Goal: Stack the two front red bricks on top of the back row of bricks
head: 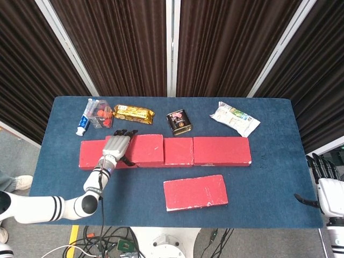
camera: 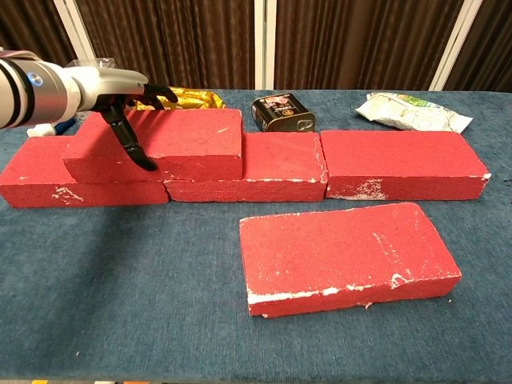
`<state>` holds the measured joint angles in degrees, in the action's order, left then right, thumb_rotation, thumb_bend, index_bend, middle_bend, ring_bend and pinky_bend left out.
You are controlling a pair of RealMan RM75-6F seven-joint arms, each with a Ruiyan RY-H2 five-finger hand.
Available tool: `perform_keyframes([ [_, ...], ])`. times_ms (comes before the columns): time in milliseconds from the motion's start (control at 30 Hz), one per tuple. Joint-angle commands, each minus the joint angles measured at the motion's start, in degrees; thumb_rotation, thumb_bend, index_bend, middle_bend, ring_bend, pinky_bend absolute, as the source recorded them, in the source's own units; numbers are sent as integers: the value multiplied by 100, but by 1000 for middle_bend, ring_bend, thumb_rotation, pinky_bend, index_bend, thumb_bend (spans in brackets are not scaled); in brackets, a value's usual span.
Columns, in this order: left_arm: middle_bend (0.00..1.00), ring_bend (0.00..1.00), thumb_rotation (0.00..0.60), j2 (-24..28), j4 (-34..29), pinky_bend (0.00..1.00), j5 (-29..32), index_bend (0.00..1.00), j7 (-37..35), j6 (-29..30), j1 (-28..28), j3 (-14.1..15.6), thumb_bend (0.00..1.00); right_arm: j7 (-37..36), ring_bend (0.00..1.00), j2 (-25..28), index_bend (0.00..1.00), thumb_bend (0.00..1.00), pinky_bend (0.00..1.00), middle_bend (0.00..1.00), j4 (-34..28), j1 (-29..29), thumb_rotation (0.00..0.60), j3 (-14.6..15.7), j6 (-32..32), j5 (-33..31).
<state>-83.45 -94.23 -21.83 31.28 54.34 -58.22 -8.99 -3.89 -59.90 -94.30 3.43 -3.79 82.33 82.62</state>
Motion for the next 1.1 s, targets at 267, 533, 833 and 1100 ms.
perform_keyframes([
  [267,37,0,600,-8,61,0,81,0,34,-122,-84,-23,0,-5,0,-15,0,14,0,0,12,2,600,2,-5,12],
  [533,0,0,600,82,2,0,-117,0,-129,-234,-31,-25,0,-20,0,-16,0,14,0,0,21,1,600,1,-40,-28],
  [833,0,0,600,160,-38,0,-169,0,-207,-377,-46,39,0,-6,0,-21,0,13,0,0,31,-4,600,-5,-44,-53],
  [1100,0,0,600,262,-160,0,-219,0,-258,-419,-99,26,0,-15,0,-21,0,14,0,0,40,-8,600,-19,-41,-74],
])
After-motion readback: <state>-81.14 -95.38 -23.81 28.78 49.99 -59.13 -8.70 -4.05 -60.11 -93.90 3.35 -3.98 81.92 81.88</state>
